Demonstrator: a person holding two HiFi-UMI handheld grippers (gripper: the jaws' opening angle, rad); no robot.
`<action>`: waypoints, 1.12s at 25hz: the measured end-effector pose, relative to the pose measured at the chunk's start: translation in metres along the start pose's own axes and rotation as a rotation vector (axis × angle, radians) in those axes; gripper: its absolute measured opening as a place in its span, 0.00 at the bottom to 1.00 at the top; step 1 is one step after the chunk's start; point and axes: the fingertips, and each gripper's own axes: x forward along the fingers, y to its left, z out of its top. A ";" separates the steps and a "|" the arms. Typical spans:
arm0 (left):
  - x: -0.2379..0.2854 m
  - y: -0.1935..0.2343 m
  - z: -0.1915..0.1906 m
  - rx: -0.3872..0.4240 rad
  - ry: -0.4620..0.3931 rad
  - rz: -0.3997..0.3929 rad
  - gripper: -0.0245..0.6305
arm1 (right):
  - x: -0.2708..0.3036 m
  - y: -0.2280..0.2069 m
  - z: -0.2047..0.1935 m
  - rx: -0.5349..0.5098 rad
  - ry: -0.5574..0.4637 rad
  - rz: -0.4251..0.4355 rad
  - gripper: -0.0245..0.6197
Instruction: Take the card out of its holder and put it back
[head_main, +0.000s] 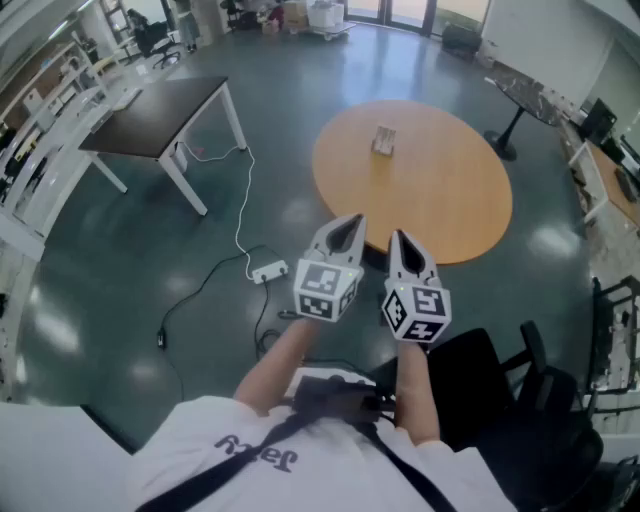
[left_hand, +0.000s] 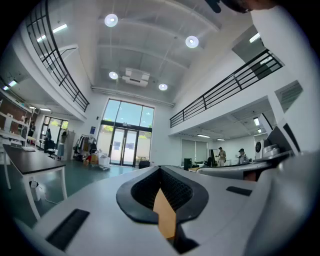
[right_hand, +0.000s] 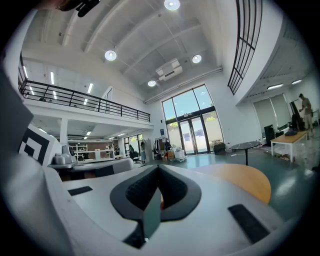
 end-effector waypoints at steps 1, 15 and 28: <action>0.000 -0.002 -0.002 -0.002 0.002 0.008 0.05 | -0.002 -0.002 -0.001 0.003 0.002 0.007 0.04; -0.027 0.017 -0.037 0.001 0.085 0.142 0.05 | -0.005 -0.011 -0.034 0.152 0.023 0.015 0.04; 0.093 0.114 -0.064 0.013 0.177 0.002 0.05 | 0.125 -0.041 -0.015 0.107 -0.048 -0.249 0.04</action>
